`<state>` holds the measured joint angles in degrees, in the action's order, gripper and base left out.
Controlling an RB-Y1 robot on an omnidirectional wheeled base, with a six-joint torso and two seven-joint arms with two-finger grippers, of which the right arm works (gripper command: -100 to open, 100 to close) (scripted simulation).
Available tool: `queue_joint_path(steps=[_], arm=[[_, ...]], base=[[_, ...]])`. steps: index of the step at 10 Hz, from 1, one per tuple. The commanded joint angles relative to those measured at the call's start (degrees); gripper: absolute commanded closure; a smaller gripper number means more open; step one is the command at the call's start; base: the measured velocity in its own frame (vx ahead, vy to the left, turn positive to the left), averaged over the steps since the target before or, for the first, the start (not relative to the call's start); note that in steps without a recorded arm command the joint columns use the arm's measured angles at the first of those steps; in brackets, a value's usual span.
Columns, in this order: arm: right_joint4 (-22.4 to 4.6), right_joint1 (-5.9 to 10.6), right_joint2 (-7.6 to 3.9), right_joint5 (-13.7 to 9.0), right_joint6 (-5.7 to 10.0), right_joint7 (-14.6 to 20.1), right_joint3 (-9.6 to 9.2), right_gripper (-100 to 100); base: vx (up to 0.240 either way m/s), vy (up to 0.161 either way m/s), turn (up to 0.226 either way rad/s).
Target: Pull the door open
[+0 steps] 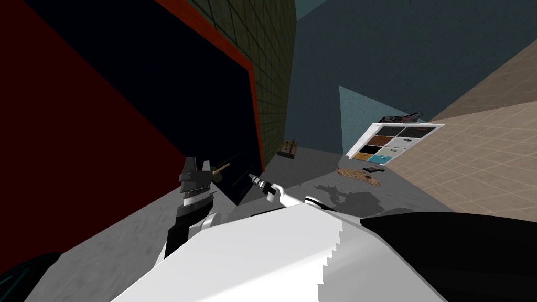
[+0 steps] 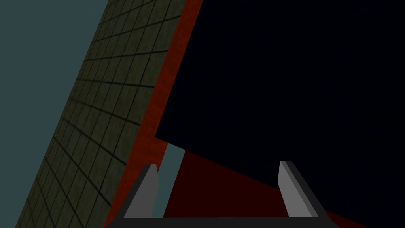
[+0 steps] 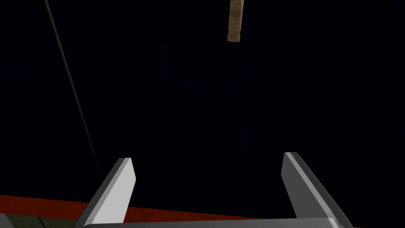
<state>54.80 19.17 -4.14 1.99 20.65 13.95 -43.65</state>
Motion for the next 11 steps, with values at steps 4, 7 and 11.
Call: queue_joint_path(steps=[4,7,11], arm=[[-0.98,0.86,-4.70,-0.15,0.58,1.61,-0.10,-100],[-1.81,1.73,-7.77,-0.35,1.05,2.91,-0.12,-100],[-3.10,3.47,-12.13,-1.01,2.31,5.51,-0.05,-100]], base=[[-0.061,-0.204,-0.051],[-0.037,-0.169,-0.076],[-0.030,-0.067,-0.109]])
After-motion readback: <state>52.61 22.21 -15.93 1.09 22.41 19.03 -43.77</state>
